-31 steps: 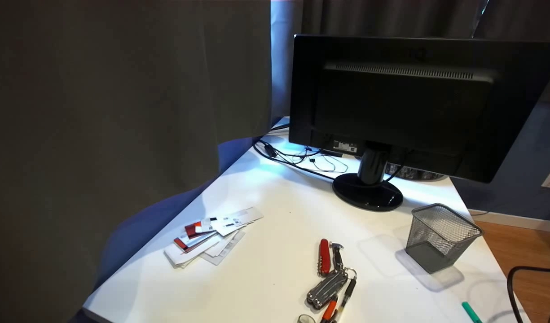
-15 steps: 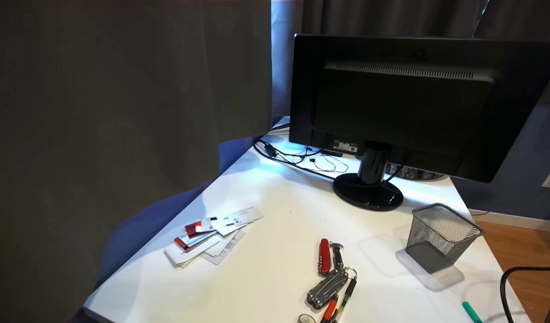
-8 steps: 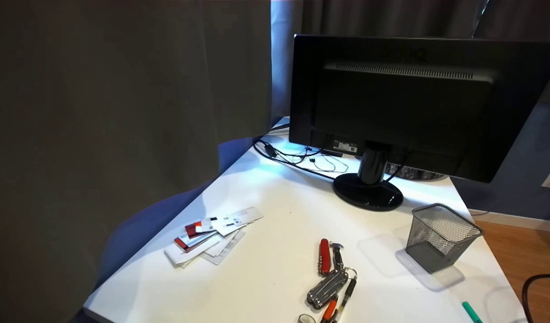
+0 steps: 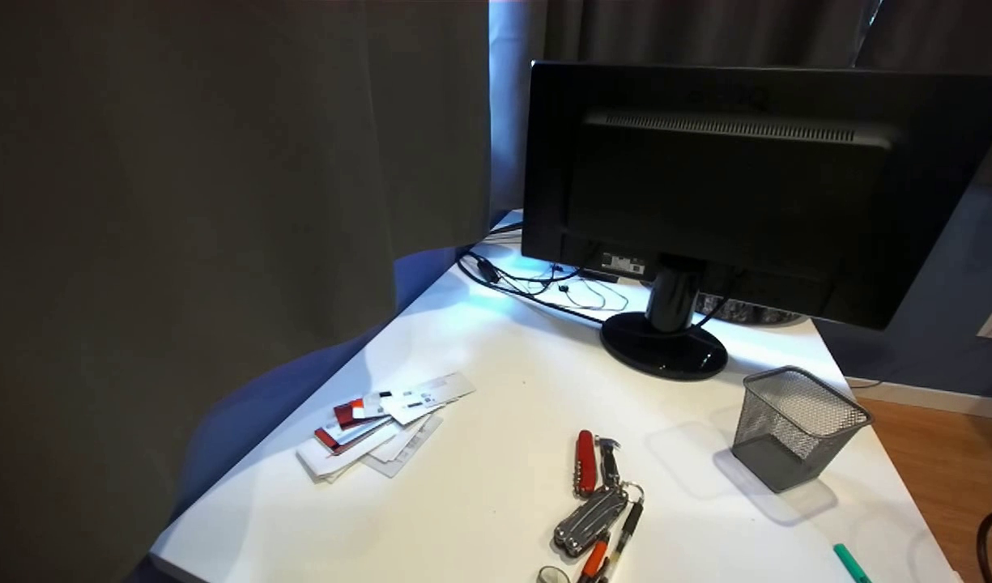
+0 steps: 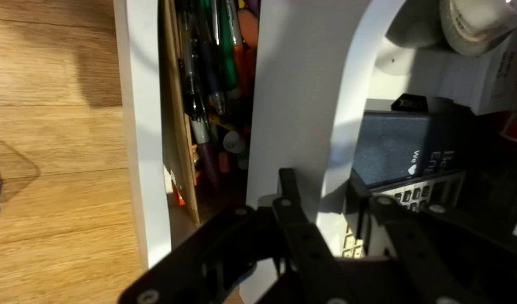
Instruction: Open the second top drawer, then put the green pencil in the second top drawer and close the drawer
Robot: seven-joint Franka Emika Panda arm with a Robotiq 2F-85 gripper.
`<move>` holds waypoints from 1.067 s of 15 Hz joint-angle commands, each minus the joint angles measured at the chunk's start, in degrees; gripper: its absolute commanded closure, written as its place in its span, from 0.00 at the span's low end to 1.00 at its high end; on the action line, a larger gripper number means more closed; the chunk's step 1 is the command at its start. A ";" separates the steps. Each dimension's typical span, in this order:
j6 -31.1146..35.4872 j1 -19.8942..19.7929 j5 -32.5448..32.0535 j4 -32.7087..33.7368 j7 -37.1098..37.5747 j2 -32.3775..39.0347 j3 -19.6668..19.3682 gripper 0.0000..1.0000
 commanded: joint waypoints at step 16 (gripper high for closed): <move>1.01 0.30 -5.80 -5.69 -2.89 -6.27 -4.00 0.01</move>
